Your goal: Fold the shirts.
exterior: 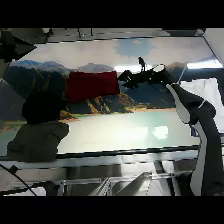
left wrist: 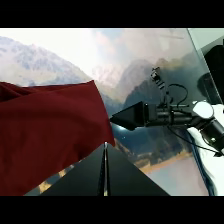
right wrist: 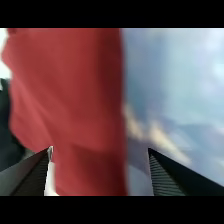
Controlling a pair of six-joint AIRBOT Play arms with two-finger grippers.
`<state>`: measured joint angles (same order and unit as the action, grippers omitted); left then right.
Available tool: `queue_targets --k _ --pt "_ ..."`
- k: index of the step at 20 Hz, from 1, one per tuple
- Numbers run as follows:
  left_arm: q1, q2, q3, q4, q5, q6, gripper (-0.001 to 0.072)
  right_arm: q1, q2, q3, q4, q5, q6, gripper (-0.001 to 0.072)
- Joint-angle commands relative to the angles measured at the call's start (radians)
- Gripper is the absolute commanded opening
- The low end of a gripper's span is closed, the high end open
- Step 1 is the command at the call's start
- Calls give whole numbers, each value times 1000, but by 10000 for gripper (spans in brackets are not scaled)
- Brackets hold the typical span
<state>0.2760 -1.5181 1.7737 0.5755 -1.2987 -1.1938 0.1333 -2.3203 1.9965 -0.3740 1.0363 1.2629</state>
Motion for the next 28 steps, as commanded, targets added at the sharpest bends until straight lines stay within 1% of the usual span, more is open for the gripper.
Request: queue_targets --k 1,2,3,5,6,7,8,11,13,15,17,18,19,22,24,25,28 --pt "0 0 0 0 0 1 17 59 -46 2 116 -79 -55 698" --pt "0 0 0 1 0 2 16 72 -47 5 154 -91 -71 685" --pt "0 0 0 1 0 9 17 86 -47 9 186 -103 -92 535" --pt "0 0 0 1 -1 18 17 106 -47 32 222 -106 -105 362" --pt "0 0 0 1 -1 19 17 111 -44 44 246 -94 -104 190" --pt "0 0 0 1 -1 19 17 111 -37 51 277 -85 -106 91" --pt "0 0 0 1 -3 19 17 108 -14 52 284 -82 -105 13" --pt "1 0 0 0 -5 19 17 75 108 52 217 -83 -111 14" --pt "0 0 0 0 -5 19 16 26 216 52 90 -83 -74 13" --pt "0 0 0 0 -5 18 17 -46 326 52 -115 -76 40 13" --pt "0 0 0 0 -14 18 17 -143 435 51 -329 -35 150 13" --pt "0 0 0 0 -19 18 17 -201 489 51 -414 -3 191 13" --pt "0 0 0 0 -19 18 16 -262 542 51 -461 32 206 13" --pt "0 0 0 0 -19 18 17 -422 669 51 -475 108 224 13" --pt "0 0 0 0 -19 18 17 -521 734 51 -480 122 247 14" --pt "0 0 0 0 -19 17 16 -567 752 51 -479 122 270 14" --pt "-4 0 0 0 -19 14 17 -671 743 48 -480 98 275 14"
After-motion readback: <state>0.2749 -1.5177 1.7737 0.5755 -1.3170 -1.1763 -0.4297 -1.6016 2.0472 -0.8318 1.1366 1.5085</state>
